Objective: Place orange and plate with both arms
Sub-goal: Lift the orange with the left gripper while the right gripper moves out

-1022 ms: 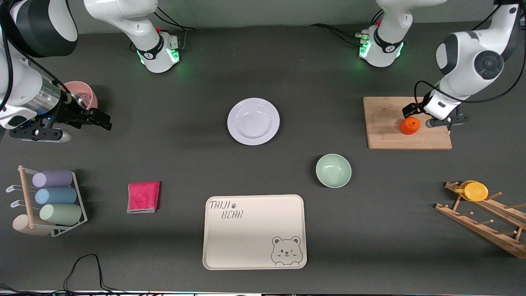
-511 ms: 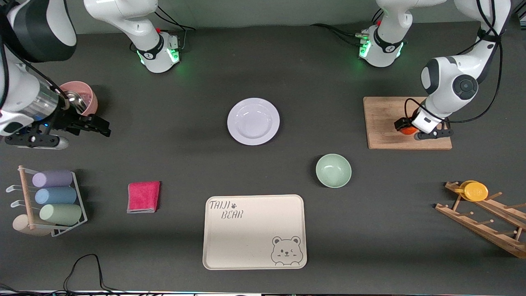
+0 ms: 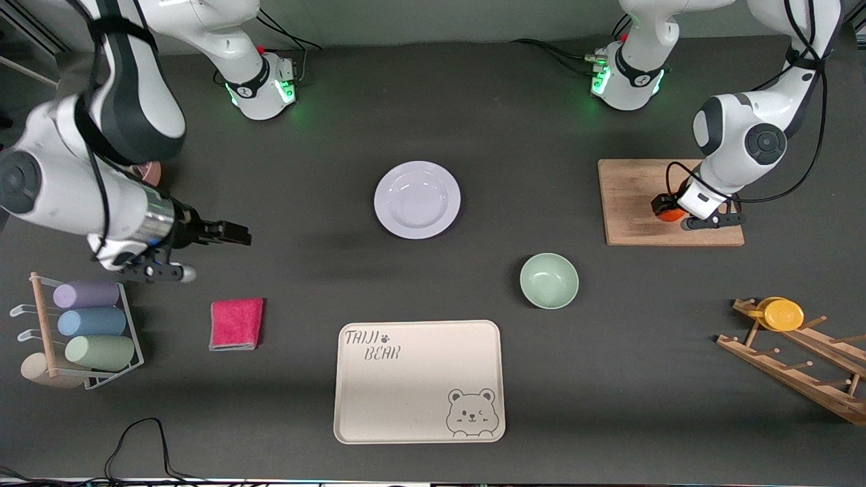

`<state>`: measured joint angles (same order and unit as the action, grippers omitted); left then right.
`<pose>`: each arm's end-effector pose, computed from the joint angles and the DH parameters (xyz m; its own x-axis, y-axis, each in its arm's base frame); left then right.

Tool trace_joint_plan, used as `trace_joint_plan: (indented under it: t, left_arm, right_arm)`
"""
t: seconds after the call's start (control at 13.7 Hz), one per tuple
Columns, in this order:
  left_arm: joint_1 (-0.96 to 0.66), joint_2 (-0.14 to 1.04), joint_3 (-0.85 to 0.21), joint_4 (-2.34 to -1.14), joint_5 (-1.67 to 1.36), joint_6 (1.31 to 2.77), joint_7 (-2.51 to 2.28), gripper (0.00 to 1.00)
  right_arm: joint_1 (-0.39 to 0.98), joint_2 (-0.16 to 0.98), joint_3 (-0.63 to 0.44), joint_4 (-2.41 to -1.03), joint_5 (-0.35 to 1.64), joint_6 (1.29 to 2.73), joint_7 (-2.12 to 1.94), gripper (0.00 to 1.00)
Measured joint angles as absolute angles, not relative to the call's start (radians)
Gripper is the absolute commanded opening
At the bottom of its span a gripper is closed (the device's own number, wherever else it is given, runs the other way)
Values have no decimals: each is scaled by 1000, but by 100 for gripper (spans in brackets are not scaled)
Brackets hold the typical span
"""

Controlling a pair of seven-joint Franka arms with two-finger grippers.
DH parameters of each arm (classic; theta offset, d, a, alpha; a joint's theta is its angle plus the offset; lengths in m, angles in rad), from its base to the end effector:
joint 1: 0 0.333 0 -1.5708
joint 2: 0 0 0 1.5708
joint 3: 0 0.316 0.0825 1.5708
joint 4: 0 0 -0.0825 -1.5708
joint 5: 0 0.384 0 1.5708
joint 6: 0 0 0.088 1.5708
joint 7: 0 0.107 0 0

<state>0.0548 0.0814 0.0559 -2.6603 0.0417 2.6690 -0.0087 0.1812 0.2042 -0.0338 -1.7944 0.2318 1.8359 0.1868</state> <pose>0.4109 0.0449 0.2066 0.9940 0.0820 -0.0728 0.0807 -0.9965 -0.0214 0.5895 0.1072 0.4235 0.9743 -0.0986 -0.2025 -0.1337 -0.9767 -0.1677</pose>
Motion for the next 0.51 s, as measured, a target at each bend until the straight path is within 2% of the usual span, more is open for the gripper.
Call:
trace_joint_plan:
  t: [0.22,0.37,0.51]
  left_arm:
    - [55,67,56,-2658,42,2672,-6,0]
    - [55,25,50,-2652,42,2658,-8,0]
    - [50,-56,24,-2609,42,2512,-36,0]
  right_arm:
    - [249,270,-32,-1795,246,1872,239,100]
    - [280,273,-31,-1803,246,1873,276,100]
    - [281,268,-33,-1815,246,1873,279,100]
